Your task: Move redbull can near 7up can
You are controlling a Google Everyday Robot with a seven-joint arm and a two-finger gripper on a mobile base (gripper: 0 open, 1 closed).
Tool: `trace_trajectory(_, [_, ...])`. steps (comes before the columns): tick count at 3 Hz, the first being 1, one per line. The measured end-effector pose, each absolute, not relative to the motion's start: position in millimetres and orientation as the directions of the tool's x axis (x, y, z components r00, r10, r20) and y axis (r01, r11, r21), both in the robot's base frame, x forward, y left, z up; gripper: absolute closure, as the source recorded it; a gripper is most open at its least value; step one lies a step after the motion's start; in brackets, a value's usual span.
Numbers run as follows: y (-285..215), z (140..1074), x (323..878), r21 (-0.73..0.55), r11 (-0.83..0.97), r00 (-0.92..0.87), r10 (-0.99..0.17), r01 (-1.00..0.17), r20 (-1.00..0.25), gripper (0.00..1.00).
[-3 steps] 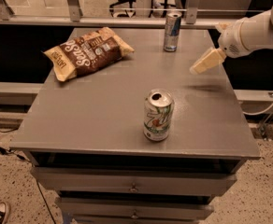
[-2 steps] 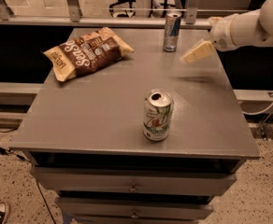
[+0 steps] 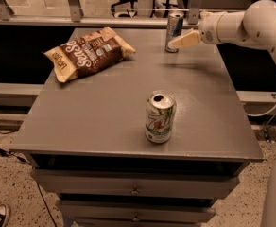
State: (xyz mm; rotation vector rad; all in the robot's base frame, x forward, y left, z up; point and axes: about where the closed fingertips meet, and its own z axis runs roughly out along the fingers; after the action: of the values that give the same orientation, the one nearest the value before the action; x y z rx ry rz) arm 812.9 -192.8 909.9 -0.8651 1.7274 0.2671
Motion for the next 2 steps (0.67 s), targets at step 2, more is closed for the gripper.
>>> trace_trajectory(2, [-185, 894, 854, -0.1, 0.773, -0.188, -0.274, -0.626, -0.943, 0.34])
